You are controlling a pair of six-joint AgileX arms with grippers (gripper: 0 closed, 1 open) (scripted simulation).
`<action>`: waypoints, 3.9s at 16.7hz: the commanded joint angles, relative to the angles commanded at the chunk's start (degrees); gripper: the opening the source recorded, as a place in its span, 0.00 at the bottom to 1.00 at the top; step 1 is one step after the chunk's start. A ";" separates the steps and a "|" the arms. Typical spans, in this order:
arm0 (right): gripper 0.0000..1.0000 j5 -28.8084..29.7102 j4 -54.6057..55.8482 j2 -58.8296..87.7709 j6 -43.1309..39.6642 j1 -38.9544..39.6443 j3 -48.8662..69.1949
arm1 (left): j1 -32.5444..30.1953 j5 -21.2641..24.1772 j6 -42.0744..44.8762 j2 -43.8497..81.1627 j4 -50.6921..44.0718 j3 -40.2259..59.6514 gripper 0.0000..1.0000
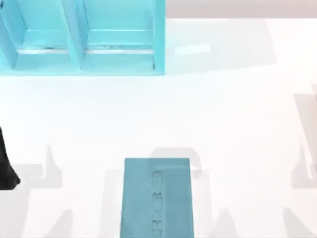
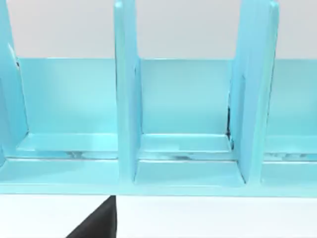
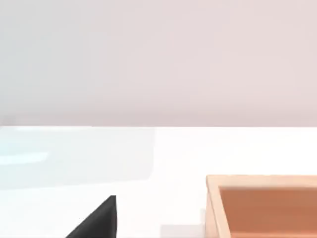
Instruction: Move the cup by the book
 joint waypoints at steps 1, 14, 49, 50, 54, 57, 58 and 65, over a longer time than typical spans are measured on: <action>1.00 0.00 0.00 0.00 0.00 0.00 0.00 | 0.00 0.00 0.00 0.00 0.00 0.00 1.00; 1.00 0.00 0.00 0.00 0.00 0.00 0.00 | 9.25 0.95 31.46 30.76 -24.71 12.40 1.00; 1.00 0.00 0.00 0.00 0.00 0.00 0.00 | 36.51 -0.04 127.76 99.12 -64.29 73.32 1.00; 1.00 0.00 0.00 0.00 0.00 0.00 0.00 | 36.55 -0.04 127.83 99.87 -61.64 71.56 1.00; 1.00 0.00 0.00 0.00 0.00 0.00 0.00 | 36.72 -0.02 128.06 102.91 -51.16 64.43 1.00; 1.00 0.00 0.00 0.00 0.00 0.00 0.00 | 36.80 -0.02 128.17 103.87 -48.08 61.98 1.00; 1.00 0.00 0.00 0.00 0.00 0.00 0.00 | 36.80 -0.02 128.17 103.87 -48.08 61.98 1.00; 1.00 0.00 0.00 0.00 0.00 0.00 0.00 | 36.80 -0.02 128.17 103.87 -48.08 61.98 0.62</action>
